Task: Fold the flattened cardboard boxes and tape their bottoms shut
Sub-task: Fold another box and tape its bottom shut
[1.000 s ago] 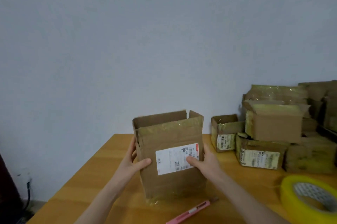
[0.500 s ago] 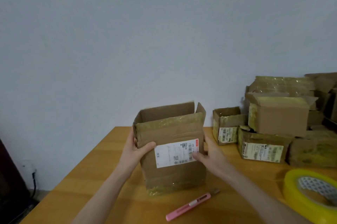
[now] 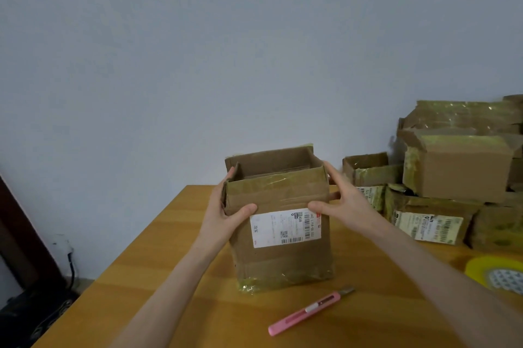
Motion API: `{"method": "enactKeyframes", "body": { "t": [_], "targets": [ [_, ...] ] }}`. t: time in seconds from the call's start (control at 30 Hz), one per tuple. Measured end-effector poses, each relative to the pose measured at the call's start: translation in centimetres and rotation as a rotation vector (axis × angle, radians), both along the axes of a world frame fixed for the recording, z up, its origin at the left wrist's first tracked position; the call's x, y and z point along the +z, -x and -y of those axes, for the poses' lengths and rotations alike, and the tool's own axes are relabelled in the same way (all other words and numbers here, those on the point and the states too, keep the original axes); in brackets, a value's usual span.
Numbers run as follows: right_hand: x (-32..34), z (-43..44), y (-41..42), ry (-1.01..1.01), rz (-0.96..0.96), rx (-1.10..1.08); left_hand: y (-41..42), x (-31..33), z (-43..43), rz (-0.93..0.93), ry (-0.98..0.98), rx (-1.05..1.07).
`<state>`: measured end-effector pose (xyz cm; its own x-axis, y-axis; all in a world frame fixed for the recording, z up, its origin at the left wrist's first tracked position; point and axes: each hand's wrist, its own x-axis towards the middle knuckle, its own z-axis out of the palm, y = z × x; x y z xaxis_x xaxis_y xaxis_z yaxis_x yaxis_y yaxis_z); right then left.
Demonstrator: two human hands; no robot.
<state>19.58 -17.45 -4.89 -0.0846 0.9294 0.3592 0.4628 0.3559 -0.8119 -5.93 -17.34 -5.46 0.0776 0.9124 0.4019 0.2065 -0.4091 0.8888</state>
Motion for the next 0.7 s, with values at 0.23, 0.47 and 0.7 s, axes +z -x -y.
{"method": "enactKeyframes", "body": {
  "t": [0.23, 0.47, 0.7],
  "targets": [
    [0.0, -0.1, -0.7, -0.033, -0.060, -0.006, 0.1, 0.1, 0.4, -0.010, -0.141, 0.096],
    [1.1, -0.3, -0.7, 0.041, -0.007, 0.097, 0.4, 1.0, -0.1, -0.106, 0.019, -0.050],
    [1.8, -0.1, -0.8, 0.053, 0.089, 0.072, -0.1, 0.5, 0.1, -0.002, 0.124, 0.064]
  ]
}}
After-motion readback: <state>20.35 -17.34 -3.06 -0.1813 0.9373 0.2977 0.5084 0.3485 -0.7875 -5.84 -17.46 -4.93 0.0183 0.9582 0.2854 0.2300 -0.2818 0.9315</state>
